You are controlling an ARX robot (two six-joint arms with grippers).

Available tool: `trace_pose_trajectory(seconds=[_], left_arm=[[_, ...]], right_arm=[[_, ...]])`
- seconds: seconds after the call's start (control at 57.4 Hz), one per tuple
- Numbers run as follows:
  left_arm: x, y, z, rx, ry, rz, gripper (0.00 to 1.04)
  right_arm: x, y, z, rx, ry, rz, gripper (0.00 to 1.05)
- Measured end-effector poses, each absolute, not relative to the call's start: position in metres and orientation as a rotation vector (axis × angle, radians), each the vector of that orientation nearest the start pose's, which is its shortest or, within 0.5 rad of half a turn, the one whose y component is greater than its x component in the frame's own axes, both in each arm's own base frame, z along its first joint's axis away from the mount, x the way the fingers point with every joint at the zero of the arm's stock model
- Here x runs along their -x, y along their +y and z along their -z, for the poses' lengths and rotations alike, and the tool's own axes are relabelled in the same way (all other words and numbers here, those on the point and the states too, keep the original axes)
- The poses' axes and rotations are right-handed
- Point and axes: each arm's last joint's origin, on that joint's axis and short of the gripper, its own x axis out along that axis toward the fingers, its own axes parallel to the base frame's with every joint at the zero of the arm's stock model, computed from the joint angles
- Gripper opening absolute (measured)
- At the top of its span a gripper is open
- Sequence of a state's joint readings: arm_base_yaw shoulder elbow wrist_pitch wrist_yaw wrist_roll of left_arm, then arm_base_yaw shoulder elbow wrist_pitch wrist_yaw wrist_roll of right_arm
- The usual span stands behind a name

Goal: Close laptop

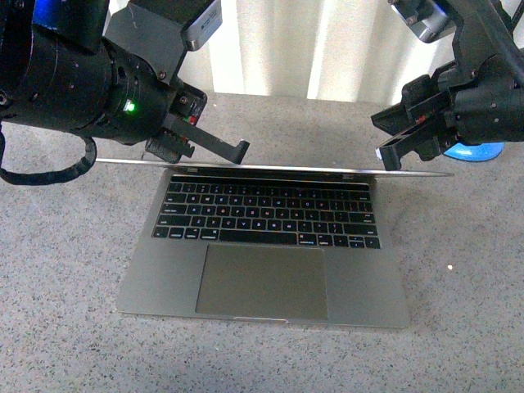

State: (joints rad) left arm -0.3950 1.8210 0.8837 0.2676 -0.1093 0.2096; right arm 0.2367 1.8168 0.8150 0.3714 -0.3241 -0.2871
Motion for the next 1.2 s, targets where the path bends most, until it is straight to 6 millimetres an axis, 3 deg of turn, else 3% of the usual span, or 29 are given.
trace_pose_trajectory(seconds=[0.68,1.202], left_arm=[[-0.320,-0.130,-0.127,-0.357,0.638,0.344,0.04],[-0.314,-0.124,-0.106,-0.305,0.667,0.339,0.04]], right_arm=[[-0.309,0.094,-0.102,0.196,0.614,-0.644,0.01],[-0.308,0.096,-0.094,0.193,0.630,-0.649,0.01]])
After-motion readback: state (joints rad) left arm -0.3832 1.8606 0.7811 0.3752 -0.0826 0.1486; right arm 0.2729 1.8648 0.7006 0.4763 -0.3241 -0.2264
